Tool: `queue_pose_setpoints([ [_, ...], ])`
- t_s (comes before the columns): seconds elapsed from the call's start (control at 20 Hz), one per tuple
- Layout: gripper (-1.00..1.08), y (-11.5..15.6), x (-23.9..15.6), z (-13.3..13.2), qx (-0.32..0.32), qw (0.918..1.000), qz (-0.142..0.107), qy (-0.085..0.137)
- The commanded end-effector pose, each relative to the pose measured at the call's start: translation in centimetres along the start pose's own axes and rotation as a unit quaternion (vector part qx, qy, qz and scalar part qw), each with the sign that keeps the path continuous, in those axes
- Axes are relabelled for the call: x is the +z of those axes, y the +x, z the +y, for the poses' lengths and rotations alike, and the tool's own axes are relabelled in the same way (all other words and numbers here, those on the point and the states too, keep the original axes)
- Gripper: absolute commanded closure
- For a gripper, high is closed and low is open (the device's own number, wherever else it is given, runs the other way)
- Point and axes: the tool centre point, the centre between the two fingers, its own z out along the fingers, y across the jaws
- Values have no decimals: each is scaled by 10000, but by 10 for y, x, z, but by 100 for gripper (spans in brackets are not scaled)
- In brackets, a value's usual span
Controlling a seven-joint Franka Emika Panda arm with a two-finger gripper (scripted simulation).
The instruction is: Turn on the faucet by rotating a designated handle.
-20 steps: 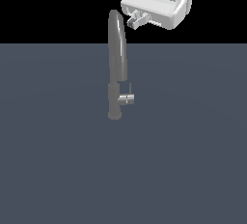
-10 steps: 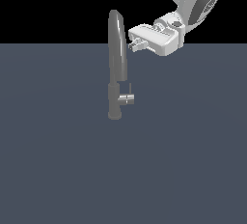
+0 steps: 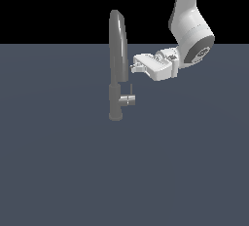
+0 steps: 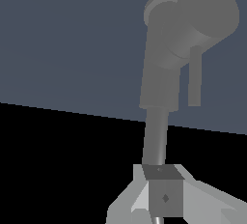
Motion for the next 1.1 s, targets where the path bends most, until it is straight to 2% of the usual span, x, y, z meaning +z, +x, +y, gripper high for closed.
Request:
queue_pose_setpoints([
  [0.0, 108, 17, 3, -3, 185, 9994, -223, 185],
  [0.25, 108, 43, 10, -6, 477, 9962, -560, 471],
  [0.45, 108, 57, 15, -7, 622, 9935, -727, 613],
  [1.05, 108, 59, 18, -2, 676, 9924, -789, 665],
])
